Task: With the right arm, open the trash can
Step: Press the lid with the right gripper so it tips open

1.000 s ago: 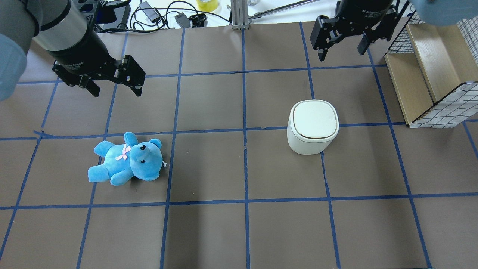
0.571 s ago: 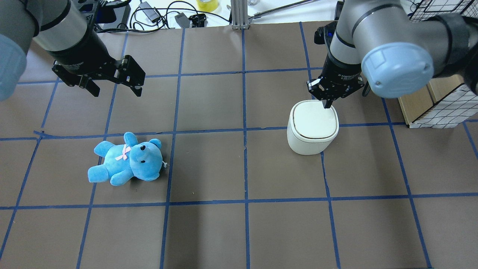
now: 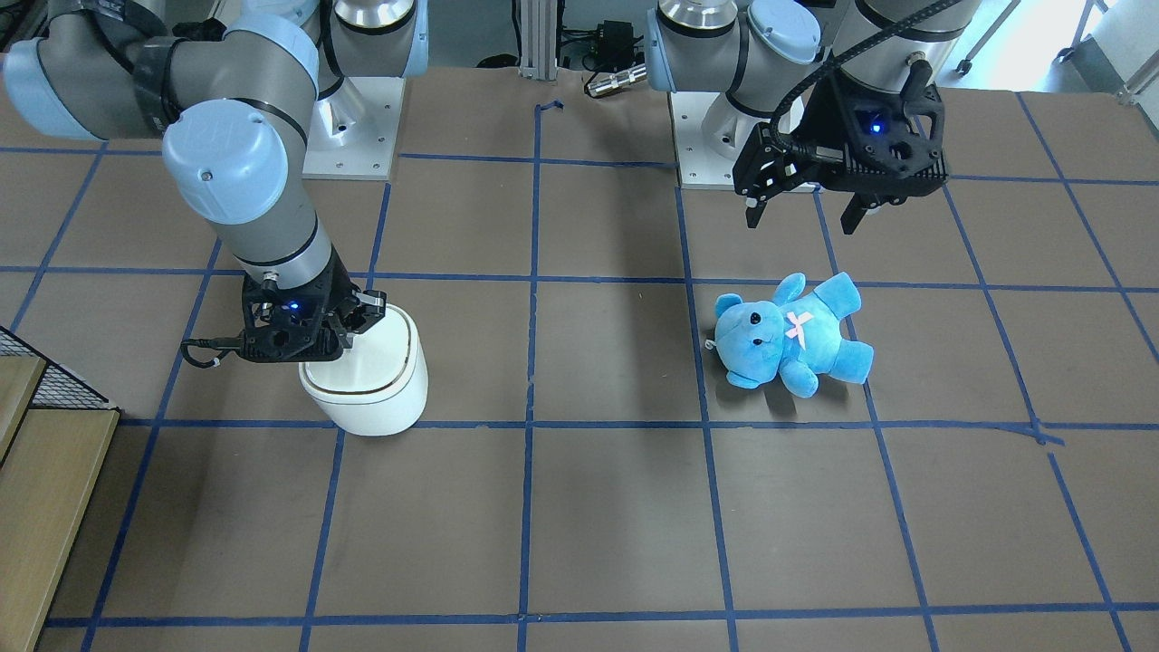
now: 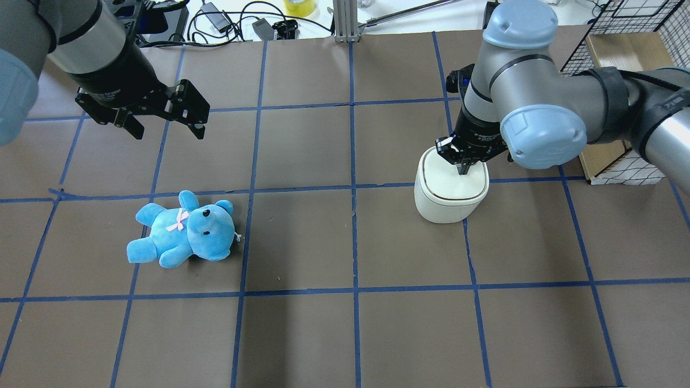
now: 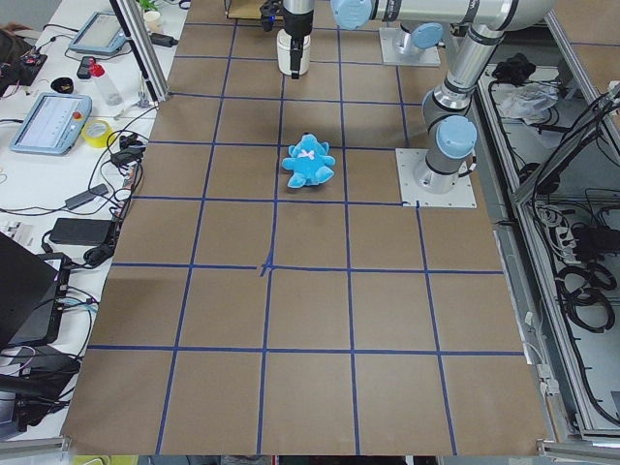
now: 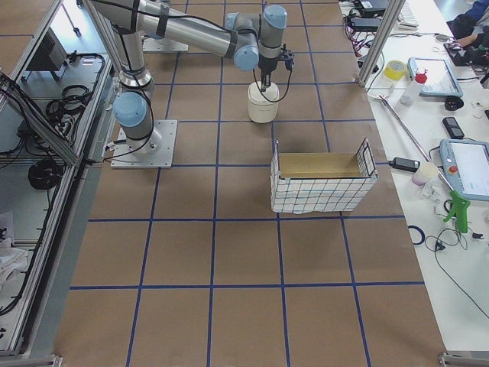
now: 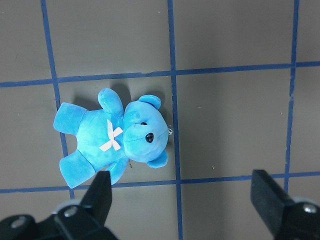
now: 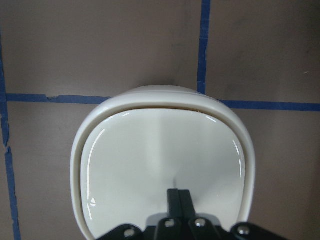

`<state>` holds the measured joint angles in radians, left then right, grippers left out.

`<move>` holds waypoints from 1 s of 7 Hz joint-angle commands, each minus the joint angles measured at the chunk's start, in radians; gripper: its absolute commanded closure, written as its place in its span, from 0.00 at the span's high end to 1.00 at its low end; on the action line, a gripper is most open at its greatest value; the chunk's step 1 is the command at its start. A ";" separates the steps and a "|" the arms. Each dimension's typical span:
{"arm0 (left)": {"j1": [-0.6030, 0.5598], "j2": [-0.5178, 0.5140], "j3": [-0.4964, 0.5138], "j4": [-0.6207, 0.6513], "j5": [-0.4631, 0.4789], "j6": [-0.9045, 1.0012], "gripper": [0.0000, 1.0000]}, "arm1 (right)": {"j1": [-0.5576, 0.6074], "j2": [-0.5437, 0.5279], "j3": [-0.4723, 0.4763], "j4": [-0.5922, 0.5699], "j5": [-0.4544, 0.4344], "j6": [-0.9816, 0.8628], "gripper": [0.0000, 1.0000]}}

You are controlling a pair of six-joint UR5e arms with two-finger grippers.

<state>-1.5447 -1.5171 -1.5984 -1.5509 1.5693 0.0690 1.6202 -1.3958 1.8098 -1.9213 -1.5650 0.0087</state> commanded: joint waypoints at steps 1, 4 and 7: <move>0.000 0.000 0.000 0.000 0.000 0.000 1.00 | 0.001 0.009 0.011 -0.008 -0.001 0.007 0.00; 0.000 0.000 0.000 0.000 0.000 0.000 1.00 | -0.002 -0.026 -0.042 -0.036 -0.001 0.027 0.99; 0.000 0.000 0.000 0.000 0.000 0.000 1.00 | -0.002 -0.098 -0.199 -0.004 0.013 0.027 1.00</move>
<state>-1.5448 -1.5171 -1.5984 -1.5508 1.5696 0.0690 1.6192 -1.4776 1.6701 -1.9439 -1.5621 0.0350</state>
